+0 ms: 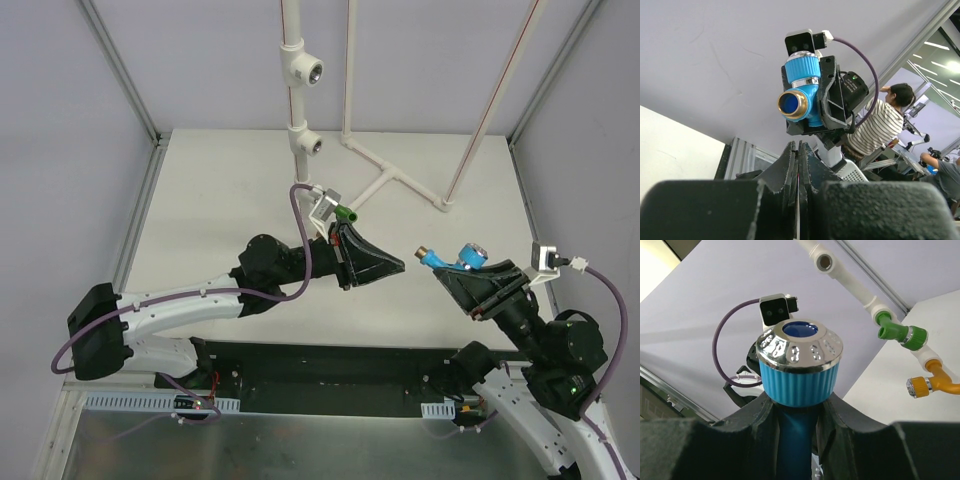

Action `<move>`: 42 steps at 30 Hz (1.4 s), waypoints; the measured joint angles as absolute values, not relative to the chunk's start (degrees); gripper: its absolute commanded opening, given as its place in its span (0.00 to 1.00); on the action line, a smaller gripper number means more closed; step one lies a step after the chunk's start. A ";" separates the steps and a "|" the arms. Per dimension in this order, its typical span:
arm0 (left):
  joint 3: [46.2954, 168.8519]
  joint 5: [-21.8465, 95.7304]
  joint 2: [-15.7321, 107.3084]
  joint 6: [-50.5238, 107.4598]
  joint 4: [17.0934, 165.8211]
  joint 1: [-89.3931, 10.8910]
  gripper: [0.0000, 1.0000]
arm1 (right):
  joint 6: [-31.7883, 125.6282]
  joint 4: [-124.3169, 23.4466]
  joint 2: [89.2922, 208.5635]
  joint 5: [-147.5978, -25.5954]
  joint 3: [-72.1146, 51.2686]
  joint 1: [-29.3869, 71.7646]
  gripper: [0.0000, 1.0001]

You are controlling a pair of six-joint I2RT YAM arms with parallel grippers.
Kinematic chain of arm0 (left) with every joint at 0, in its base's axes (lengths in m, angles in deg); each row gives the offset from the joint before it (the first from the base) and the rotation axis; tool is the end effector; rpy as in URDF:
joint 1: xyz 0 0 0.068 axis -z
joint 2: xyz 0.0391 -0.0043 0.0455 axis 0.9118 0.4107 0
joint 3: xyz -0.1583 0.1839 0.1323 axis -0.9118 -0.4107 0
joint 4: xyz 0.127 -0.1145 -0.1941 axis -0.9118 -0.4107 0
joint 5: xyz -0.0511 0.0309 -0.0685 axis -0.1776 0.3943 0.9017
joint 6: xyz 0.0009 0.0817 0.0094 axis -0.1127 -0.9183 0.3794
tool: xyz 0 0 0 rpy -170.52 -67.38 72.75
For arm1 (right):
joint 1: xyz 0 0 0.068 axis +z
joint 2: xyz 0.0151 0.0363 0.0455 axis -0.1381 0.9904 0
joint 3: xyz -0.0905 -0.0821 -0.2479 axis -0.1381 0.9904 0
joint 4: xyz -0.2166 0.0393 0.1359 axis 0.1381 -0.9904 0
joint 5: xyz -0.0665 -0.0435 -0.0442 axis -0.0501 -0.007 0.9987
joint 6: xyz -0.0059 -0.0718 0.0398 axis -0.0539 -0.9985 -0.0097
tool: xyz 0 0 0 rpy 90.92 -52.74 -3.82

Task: Install the water faucets
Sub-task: Adjust the water faucet.

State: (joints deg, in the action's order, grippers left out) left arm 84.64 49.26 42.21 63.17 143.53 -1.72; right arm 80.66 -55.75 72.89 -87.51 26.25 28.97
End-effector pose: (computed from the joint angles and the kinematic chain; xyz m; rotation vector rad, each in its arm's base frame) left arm 0.1101 -0.2835 0.4040 0.5721 1.1292 -1.8923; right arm 0.0325 0.0377 0.3899 -0.1083 1.1741 1.2868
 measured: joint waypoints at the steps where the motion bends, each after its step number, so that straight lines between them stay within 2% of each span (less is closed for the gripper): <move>1: 84.64 49.26 42.39 63.21 143.48 -1.72 0.00 | 80.68 -55.58 72.97 -87.53 26.25 28.97 0.00; 14: 85.40 51.82 43.57 63.96 142.54 -1.70 0.00 | 81.19 -56.17 80.86 -99.67 22.45 29.01 0.00; 19: 85.56 52.19 43.57 63.87 141.71 -1.72 0.14 | 80.97 -57.87 80.86 -103.05 21.70 29.01 0.00; 23: 86.01 51.73 43.57 63.59 140.93 -2.07 0.21 | 80.53 -60.84 80.84 -105.81 21.62 29.12 0.00; 29: 86.06 51.58 43.57 63.28 140.60 -2.07 0.55 | 79.35 -64.82 79.92 -105.26 21.31 29.12 0.00; 31: 86.06 51.58 43.57 63.35 140.95 -2.05 0.61 | 79.00 -65.83 78.98 -103.34 21.31 29.12 0.00; 37: 84.53 50.72 43.40 64.04 143.22 -2.07 0.60 | 78.89 -65.78 75.49 -96.41 21.51 29.12 0.00; 42: 83.70 50.72 43.40 64.24 143.50 -2.07 0.50 | 79.17 -65.04 74.87 -92.69 22.05 29.12 0.00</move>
